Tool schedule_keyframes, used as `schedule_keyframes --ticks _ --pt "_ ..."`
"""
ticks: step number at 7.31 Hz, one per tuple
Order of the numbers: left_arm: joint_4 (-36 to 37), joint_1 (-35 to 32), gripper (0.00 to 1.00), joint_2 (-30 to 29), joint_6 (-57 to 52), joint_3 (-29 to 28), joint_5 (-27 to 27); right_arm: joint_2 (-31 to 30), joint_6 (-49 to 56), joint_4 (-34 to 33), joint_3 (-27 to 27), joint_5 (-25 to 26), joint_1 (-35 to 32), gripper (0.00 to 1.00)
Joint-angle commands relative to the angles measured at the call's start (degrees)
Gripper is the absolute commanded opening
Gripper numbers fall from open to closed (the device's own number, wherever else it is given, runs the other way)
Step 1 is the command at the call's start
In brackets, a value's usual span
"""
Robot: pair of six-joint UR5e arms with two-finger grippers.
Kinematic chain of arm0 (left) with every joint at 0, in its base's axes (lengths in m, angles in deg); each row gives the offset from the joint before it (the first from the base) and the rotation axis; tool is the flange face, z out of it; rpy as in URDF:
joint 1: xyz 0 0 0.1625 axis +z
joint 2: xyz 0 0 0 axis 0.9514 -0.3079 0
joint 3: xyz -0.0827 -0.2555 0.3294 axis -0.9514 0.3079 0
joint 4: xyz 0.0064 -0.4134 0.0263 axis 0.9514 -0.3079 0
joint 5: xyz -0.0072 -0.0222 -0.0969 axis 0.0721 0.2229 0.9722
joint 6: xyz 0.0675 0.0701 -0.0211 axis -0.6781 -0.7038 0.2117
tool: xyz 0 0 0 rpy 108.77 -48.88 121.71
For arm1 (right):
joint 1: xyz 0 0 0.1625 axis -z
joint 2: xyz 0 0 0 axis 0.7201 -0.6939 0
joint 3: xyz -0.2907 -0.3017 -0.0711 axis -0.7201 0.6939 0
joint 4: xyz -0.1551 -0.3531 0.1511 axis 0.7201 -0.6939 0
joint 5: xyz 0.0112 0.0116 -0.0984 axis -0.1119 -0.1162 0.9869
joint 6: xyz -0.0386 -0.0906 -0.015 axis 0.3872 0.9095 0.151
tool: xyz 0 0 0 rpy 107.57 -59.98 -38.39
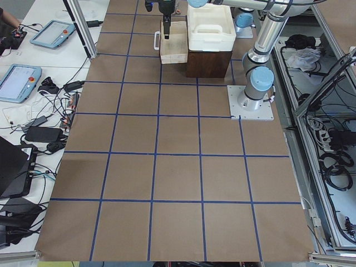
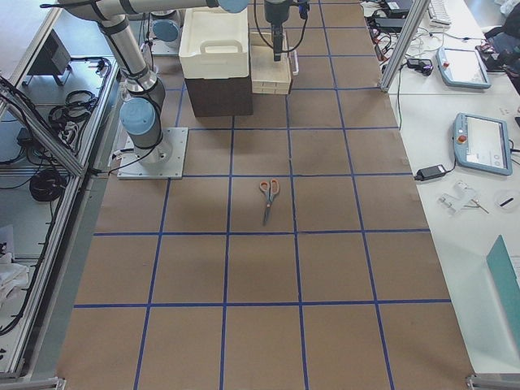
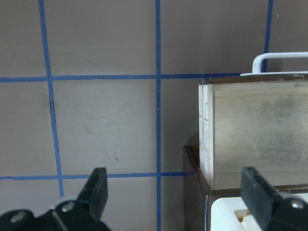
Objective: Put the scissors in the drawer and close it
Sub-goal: 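Move the right gripper toward the grey-and-orange scissors on the table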
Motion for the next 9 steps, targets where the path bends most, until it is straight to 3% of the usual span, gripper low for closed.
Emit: schedule_keyframes --ticks 1,6,9 --pt "0.0 0.0 1.0 0.0 0.0 0.0 0.0 0.0 0.0 0.0 0.0 0.3 0.0 1.0" --pt "0.0 0.0 1.0 0.0 0.0 0.0 0.0 0.0 10.7 1.6 -0.4 0.0 1.1 1.0" --pt "0.0 0.0 1.0 0.0 0.0 0.0 0.0 -1.7 28.2 3.7 -4.9 0.8 5.5 1.0"
